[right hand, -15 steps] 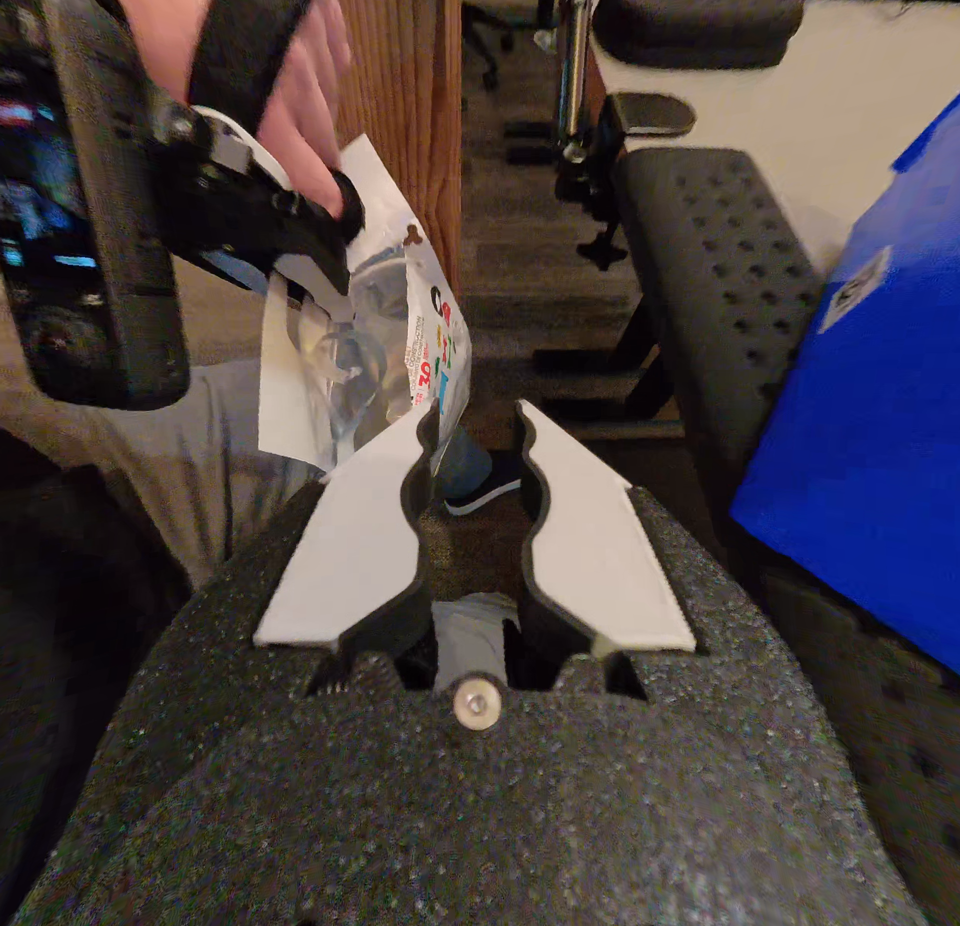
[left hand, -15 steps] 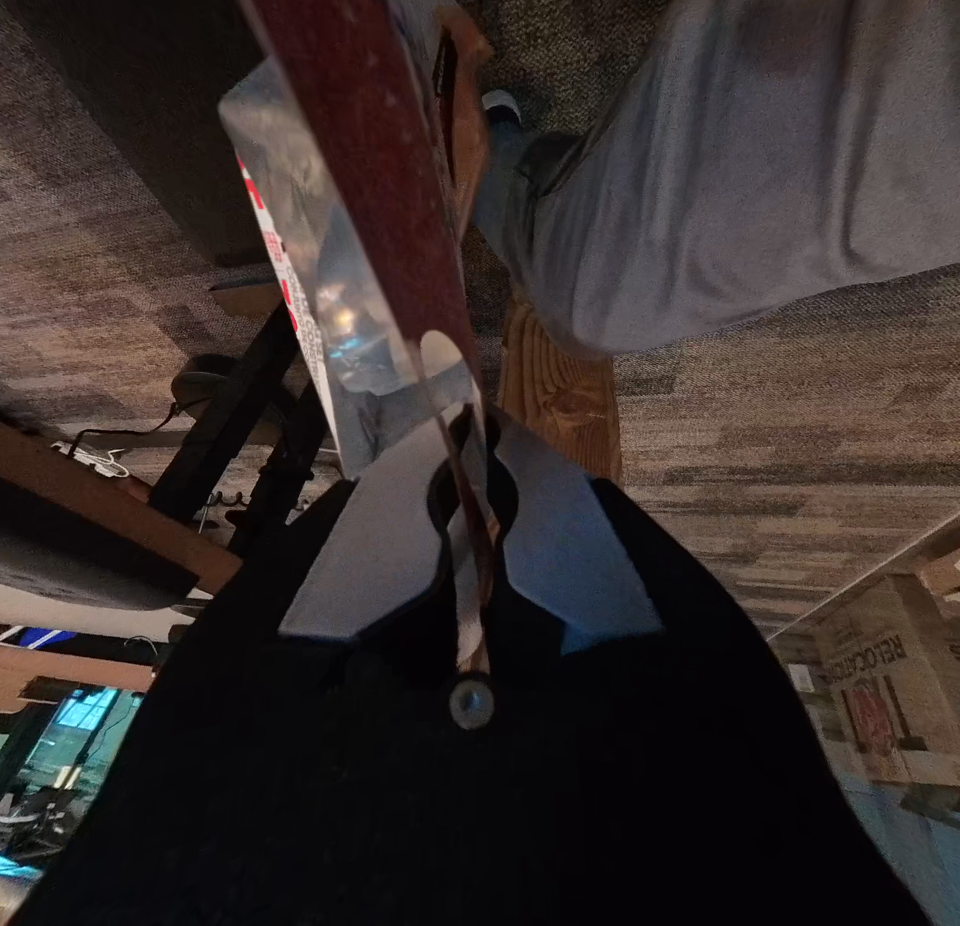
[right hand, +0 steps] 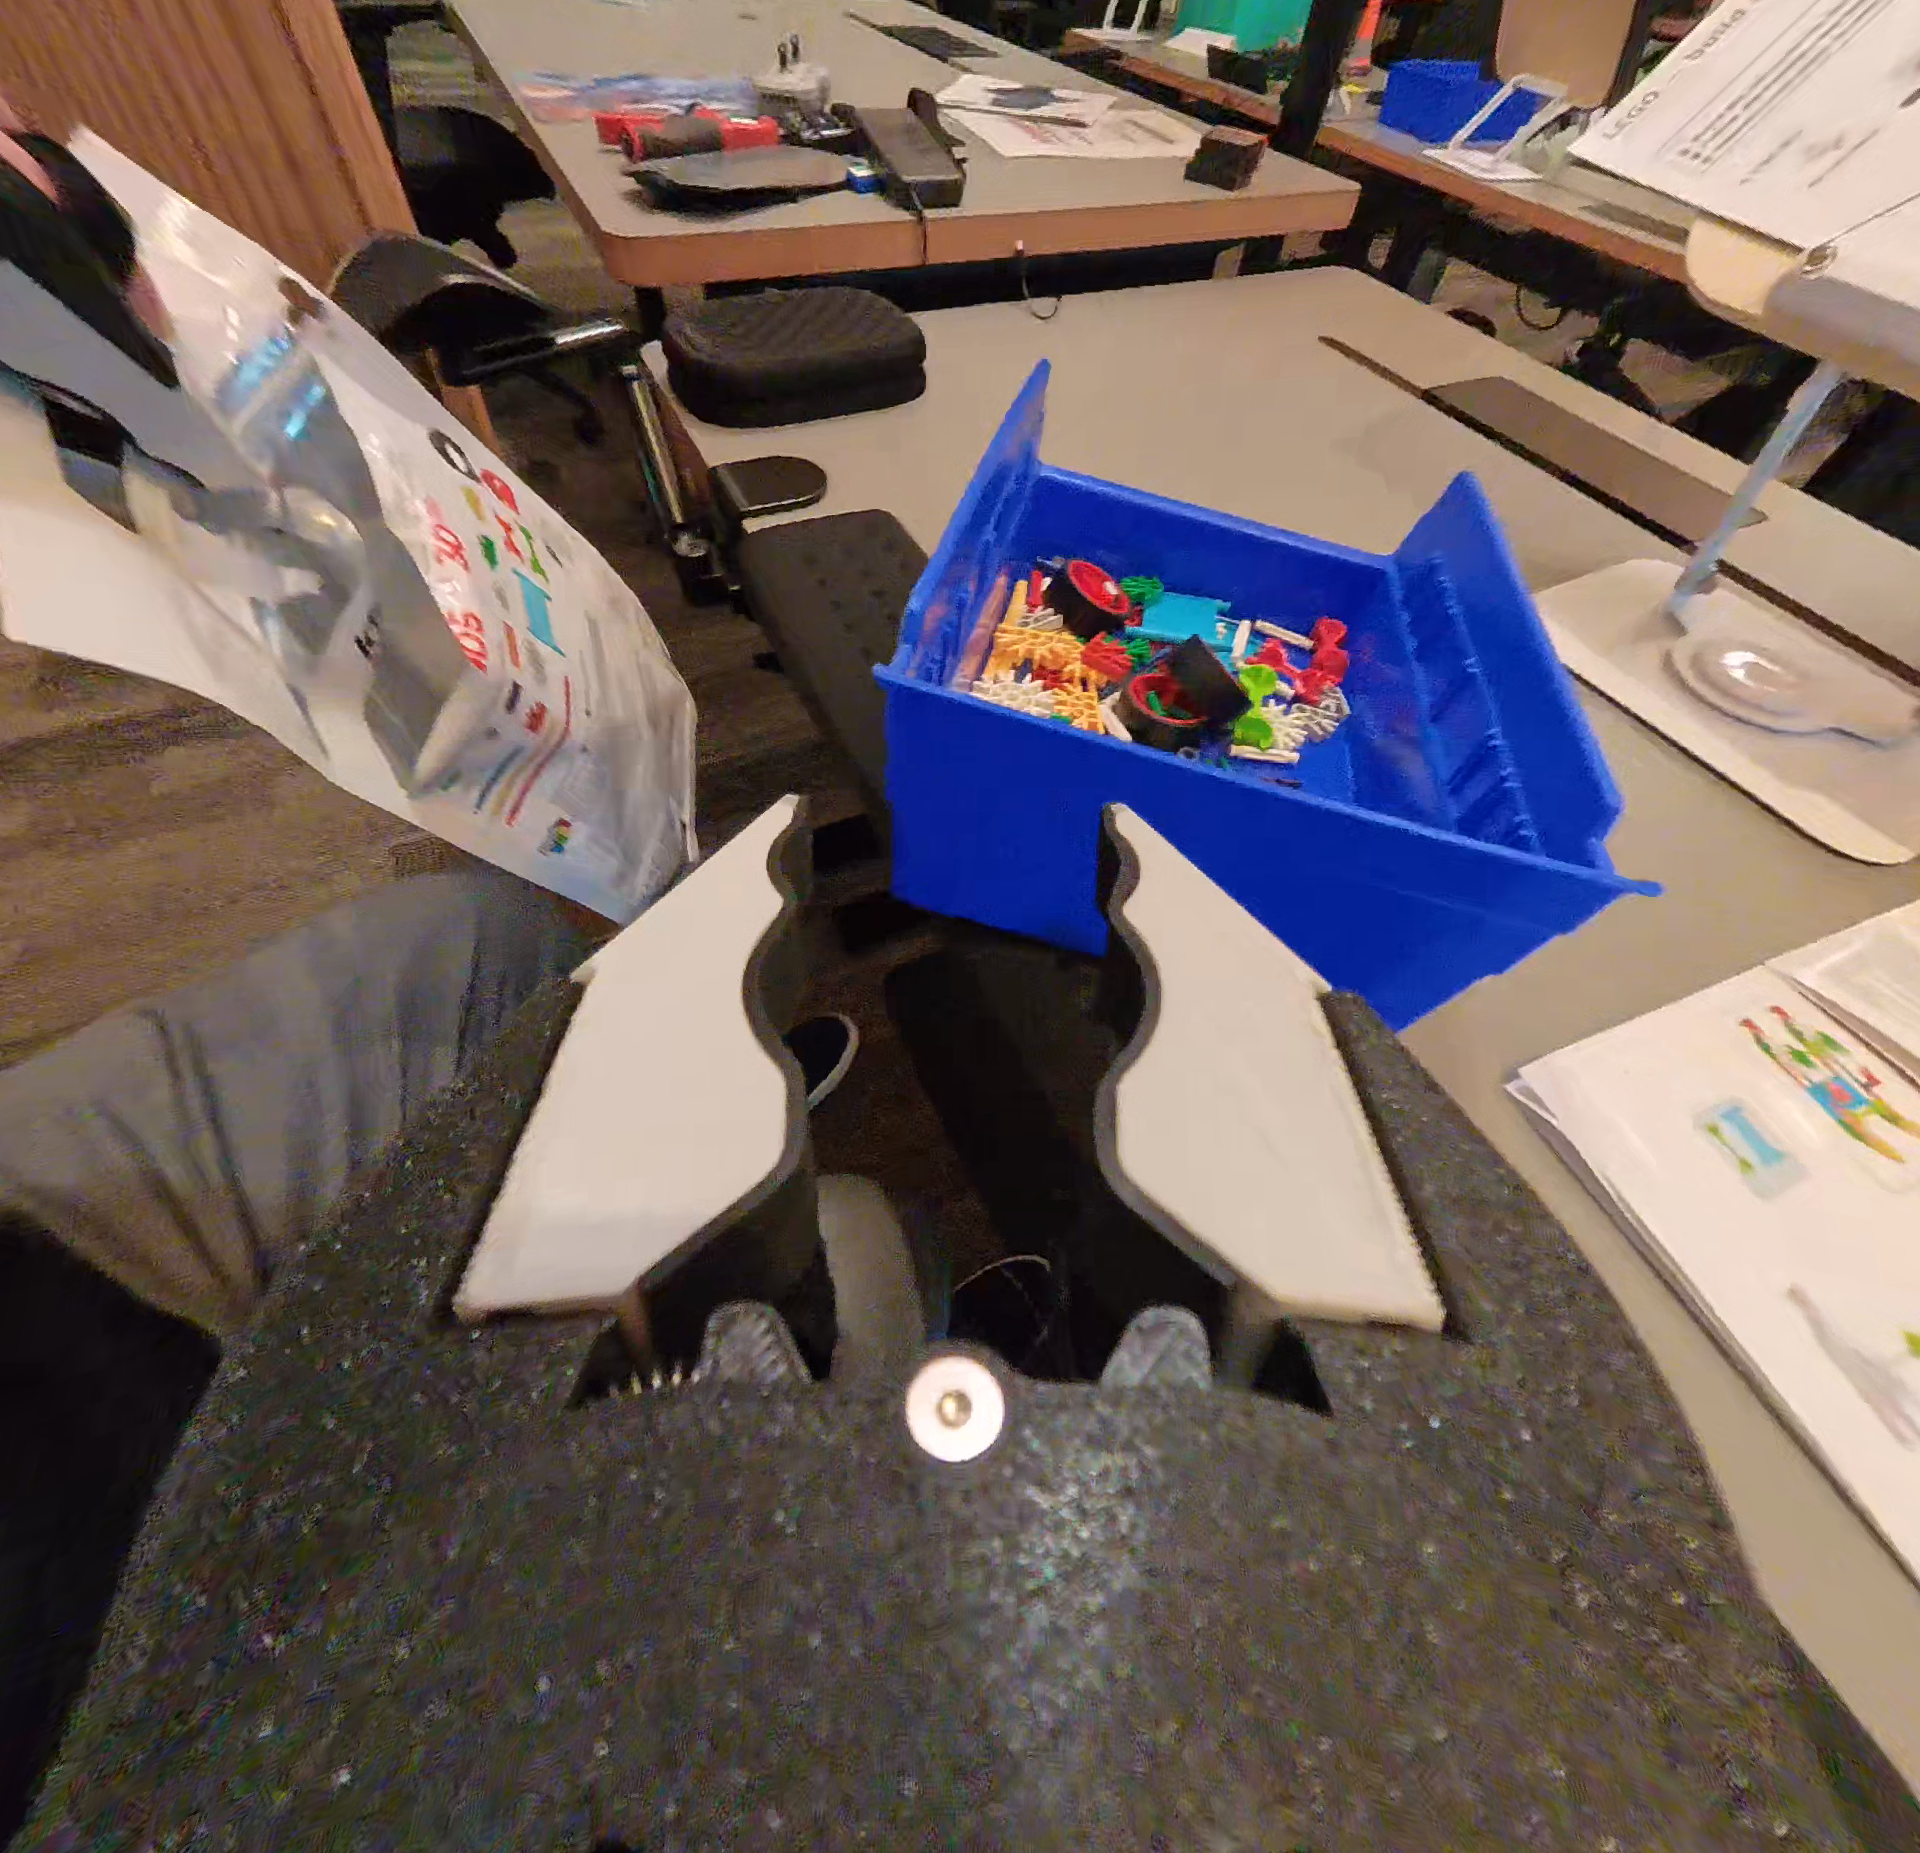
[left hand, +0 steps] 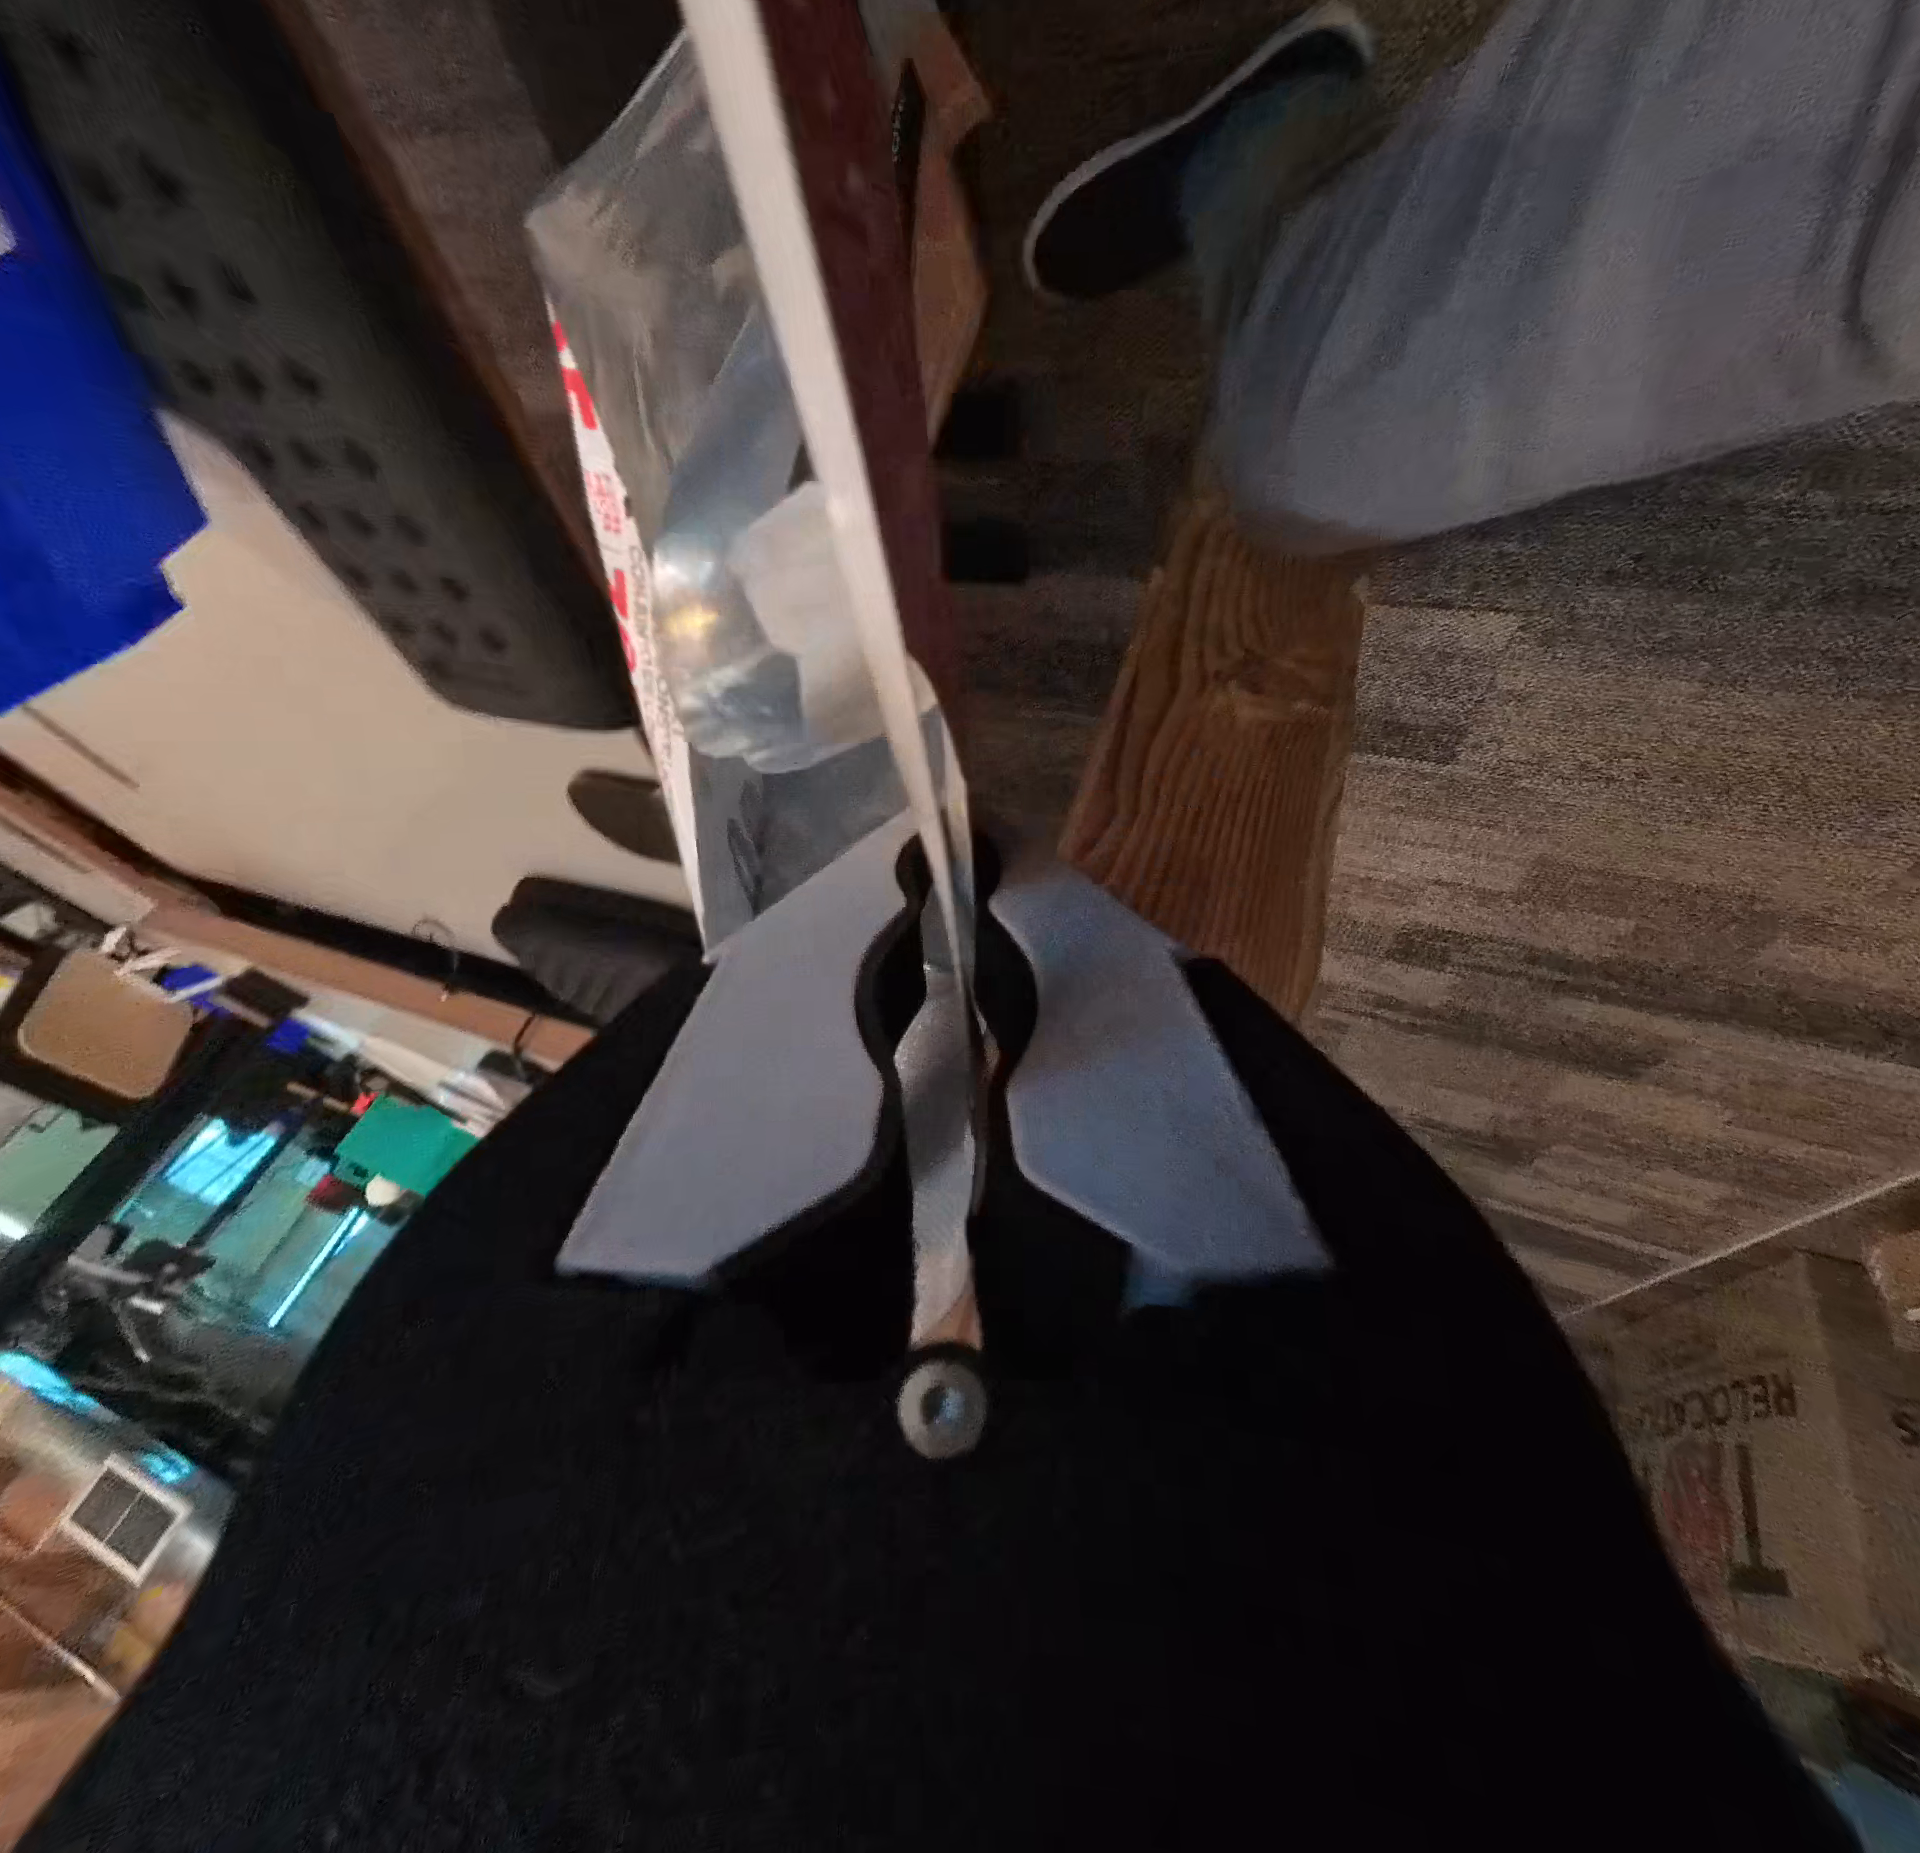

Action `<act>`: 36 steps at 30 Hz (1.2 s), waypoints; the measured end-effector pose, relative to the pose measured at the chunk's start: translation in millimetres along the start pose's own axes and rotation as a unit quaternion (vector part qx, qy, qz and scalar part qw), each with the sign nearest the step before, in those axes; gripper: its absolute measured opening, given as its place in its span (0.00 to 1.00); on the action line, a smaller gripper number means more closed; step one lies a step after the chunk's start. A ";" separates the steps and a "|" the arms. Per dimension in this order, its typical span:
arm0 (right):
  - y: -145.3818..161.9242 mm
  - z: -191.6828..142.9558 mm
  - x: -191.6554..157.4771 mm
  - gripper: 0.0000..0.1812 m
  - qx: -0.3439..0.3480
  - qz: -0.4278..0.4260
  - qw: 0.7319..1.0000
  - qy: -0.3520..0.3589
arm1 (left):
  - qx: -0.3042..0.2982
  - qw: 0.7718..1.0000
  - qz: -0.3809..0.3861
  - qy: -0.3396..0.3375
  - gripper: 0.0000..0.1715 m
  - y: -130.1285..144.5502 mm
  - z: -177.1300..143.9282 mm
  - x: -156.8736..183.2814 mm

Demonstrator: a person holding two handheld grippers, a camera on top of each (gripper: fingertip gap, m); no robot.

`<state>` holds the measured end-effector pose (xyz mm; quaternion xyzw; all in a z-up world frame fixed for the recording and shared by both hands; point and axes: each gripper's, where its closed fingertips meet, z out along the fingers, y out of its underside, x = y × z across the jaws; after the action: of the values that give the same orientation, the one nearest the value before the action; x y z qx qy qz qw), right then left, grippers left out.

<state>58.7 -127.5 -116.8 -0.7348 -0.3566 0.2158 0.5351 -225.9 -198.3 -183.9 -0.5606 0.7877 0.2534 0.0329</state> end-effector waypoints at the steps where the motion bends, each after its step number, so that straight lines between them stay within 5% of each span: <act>1: -1.7 2.5 6.7 0.30 -0.004 -0.001 1.000 0.004 | -0.002 1.000 -0.008 -0.006 0.00 8.7 -10.9 -7.2; 4: 9.4 14.4 36.9 0.38 -0.066 -0.019 0.996 0.053 | -0.006 1.000 -0.025 -0.017 0.00 29.3 -37.6 -24.9; 8: -8.1 22.8 62.6 0.43 -0.009 0.070 0.997 0.044 | -0.014 0.998 -0.049 -0.049 0.00 55.7 -56.4 -59.8; 14: 2.3 37.4 118.3 0.41 -0.041 0.089 0.992 0.081 | 0.057 0.995 -0.046 -0.060 0.00 73.8 -45.8 -115.1; 20: 4.5 35.8 140.5 0.45 -0.081 0.190 0.978 0.004 | 0.120 0.992 -0.021 -0.025 0.00 92.5 -34.2 -151.5; 25: 6.9 32.9 128.2 0.48 -0.109 0.334 0.936 -0.028 | 0.129 0.990 -0.020 0.061 0.00 112.1 -30.3 -180.1; 30: 16.3 43.6 110.0 0.53 -0.137 0.490 0.861 -0.010 | 0.096 0.985 0.005 0.144 0.00 122.0 -29.3 -212.0; 34: 32.3 66.5 91.0 0.52 -0.179 0.549 0.816 0.005 | 0.067 0.978 0.040 0.194 0.00 120.3 -27.2 -227.9; 36: 40.1 74.7 91.1 0.44 -0.194 0.554 0.810 0.016 | 0.053 0.975 0.060 0.206 0.00 120.5 -28.3 -233.7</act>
<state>77.7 -18.5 -173.6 -0.8995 0.0847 0.3904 0.1768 -241.5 21.2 -37.2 -0.5502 0.8218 0.0920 -0.1155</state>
